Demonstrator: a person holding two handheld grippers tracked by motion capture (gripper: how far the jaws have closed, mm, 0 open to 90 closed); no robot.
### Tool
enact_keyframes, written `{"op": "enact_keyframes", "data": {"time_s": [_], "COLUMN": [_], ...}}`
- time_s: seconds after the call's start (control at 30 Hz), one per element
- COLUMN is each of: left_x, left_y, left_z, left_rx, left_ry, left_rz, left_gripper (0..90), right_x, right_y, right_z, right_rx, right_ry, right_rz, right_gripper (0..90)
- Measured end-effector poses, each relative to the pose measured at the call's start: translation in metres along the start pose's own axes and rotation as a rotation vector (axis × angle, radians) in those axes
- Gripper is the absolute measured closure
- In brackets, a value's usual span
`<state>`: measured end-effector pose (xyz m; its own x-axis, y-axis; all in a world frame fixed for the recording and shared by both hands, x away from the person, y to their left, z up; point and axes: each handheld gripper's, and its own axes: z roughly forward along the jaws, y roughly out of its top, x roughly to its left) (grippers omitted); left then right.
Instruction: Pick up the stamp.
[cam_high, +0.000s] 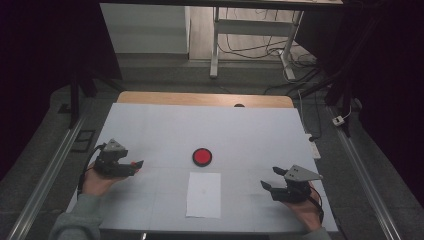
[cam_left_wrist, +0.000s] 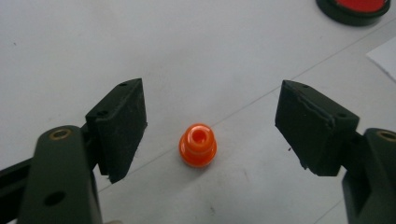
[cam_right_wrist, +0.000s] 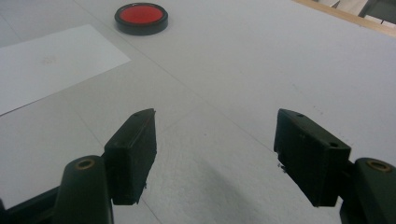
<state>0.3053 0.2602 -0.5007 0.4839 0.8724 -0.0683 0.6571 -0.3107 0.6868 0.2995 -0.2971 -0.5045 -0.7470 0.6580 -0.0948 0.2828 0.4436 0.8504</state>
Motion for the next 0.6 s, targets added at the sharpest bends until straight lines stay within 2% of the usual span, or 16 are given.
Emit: {"op": "enact_keyframes", "data": {"time_s": [0.13,0.6], "left_x": [0.0,0.003], "left_y": [-0.003,-0.012], "left_z": [0.003,0.009], "left_rx": [0.015,0.014], "left_ry": [0.011,0.01], "left_rz": [0.015,0.035], "left_gripper": [27.9,40.4], "right_x": [0.0,0.0], "right_y": [-0.001,-0.002], "right_z": [-0.001,0.001], "right_rx": [0.012,0.017], "right_ry": [-0.002,0.0], "right_rz": [0.002,0.001], "right_gripper": [29.6,29.8]}}
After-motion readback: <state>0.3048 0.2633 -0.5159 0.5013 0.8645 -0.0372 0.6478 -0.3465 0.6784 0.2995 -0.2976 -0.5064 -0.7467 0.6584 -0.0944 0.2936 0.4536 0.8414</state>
